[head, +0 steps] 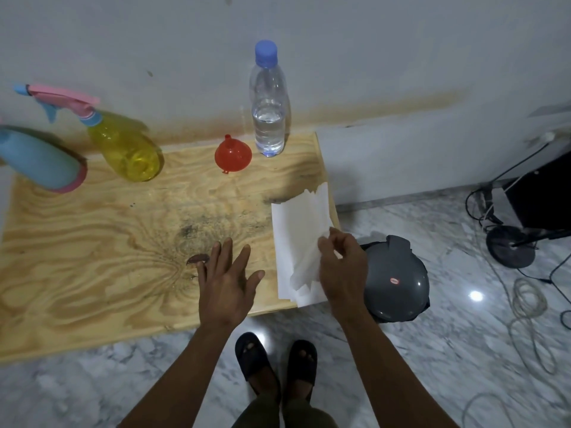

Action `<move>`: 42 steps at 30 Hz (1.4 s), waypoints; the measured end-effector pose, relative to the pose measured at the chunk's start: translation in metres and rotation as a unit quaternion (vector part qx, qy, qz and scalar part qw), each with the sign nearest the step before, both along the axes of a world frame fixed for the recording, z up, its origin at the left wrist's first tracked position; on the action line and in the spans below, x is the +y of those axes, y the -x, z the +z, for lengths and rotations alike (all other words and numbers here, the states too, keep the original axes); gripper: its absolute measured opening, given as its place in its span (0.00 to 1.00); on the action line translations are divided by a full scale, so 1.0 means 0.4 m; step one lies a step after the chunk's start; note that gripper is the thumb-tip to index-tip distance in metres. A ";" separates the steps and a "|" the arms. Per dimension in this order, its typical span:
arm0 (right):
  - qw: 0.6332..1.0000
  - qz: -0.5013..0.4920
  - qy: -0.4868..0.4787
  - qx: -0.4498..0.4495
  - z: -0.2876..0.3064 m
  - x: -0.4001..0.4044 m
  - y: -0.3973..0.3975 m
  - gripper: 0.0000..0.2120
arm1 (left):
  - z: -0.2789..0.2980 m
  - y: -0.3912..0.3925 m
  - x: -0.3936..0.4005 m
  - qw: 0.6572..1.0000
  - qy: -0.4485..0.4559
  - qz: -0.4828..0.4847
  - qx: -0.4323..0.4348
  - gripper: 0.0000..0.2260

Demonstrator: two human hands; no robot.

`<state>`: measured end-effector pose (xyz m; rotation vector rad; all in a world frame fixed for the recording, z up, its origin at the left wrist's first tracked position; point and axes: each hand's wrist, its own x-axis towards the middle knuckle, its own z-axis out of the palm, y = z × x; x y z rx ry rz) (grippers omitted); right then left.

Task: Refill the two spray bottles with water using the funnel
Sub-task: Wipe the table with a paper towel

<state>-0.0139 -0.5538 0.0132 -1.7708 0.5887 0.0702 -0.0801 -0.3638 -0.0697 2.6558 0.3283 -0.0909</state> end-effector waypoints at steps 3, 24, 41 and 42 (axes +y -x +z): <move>0.998 -0.026 -0.052 -0.017 0.026 -0.013 -0.012 0.07 | -0.004 0.000 0.001 1.000 -0.001 0.001 0.001 0.30; 0.989 0.137 -0.048 0.019 -0.006 -0.019 -0.034 0.06 | 0.018 -0.008 -0.004 1.000 0.017 0.007 0.006 0.38; 0.987 -0.066 -0.144 -0.036 0.049 -0.079 -0.103 0.09 | 0.015 -0.008 -0.005 1.000 0.020 0.011 0.010 0.35; 0.984 -0.071 -0.155 -0.039 0.054 -0.074 -0.104 0.06 | 0.016 -0.008 -0.006 1.000 0.019 0.010 0.007 0.35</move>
